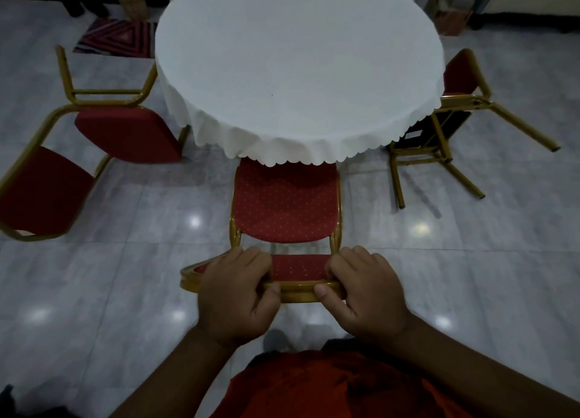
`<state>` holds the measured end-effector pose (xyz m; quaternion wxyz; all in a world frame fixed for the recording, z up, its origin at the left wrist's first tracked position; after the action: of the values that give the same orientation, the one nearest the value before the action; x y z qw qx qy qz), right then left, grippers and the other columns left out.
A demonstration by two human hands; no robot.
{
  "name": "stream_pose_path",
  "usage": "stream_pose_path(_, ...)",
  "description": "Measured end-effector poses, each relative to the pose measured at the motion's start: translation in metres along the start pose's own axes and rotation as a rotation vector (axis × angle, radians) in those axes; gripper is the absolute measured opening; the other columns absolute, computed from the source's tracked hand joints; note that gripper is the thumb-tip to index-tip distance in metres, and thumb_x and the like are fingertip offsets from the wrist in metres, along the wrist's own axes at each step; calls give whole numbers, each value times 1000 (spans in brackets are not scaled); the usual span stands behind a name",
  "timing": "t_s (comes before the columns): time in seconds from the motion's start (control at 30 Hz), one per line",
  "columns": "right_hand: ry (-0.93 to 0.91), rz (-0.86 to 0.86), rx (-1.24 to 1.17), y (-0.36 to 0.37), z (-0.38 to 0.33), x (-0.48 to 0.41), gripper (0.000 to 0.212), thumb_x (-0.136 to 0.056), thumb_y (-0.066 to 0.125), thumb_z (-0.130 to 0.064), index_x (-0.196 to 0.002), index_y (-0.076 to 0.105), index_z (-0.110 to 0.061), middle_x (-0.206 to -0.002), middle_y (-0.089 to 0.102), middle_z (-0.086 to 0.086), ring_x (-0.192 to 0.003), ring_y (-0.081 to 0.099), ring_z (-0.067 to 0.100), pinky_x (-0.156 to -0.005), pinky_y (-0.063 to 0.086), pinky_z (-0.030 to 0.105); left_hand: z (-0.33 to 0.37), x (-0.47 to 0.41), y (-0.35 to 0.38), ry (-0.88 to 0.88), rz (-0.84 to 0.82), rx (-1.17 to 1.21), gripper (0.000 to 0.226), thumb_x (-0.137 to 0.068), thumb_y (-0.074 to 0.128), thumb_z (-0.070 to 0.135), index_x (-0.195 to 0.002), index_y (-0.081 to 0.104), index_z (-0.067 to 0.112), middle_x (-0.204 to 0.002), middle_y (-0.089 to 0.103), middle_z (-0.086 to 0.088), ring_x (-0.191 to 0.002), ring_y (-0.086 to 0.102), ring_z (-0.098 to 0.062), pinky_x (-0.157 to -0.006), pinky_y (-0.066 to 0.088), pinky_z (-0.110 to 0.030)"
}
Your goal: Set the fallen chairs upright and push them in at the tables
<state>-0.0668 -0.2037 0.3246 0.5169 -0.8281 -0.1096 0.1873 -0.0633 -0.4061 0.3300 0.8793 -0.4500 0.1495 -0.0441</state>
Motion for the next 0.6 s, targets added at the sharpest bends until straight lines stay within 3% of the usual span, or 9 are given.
stream_pose_path(0.17,4,-125,-42,-15,13,-1,17,-95,46,-42,-88,51,-27,-82,46,-13,-76,39,7,-68,39,33,-4,-24,5,-300,-212,234,27,-82,37,43,-69,55,28,-67,56,7,-69,55,-10,-63,47,-39)
stream_pose_path(0.33,163,-85,42,-45,66,-4,23,-96,43,-48,-100,56,-30,-92,53,-15,-85,44,6,-75,40,34,52,-79,36,-172,-373,198,23,-87,40,41,-85,61,34,-85,61,17,-87,55,-1,-77,49,-35)
stream_pose_path(0.5,346,-53,129,-94,159,12,37,-93,43,-58,-107,61,-29,-101,60,-13,-95,54,12,-81,42,35,123,-144,109,-51,-422,146,24,-94,42,41,-96,64,32,-90,63,16,-90,56,-6,-84,50,-40)
stream_pose_path(0.6,487,-59,142,-128,231,32,51,-92,37,-60,-121,61,-27,-121,63,-9,-115,54,15,-94,39,38,172,-183,163,-12,-430,83,25,-98,45,39,-98,67,26,-89,65,9,-86,60,-13,-81,52,-41)
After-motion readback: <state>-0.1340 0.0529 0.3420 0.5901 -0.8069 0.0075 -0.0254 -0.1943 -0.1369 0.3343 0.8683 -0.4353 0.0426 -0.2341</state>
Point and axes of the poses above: each hand's wrist, its own x-axis away from the middle knuckle, its own y-axis out of the palm, z = x × y, the point moved 5 cm from there along -x, towards the middle knuckle
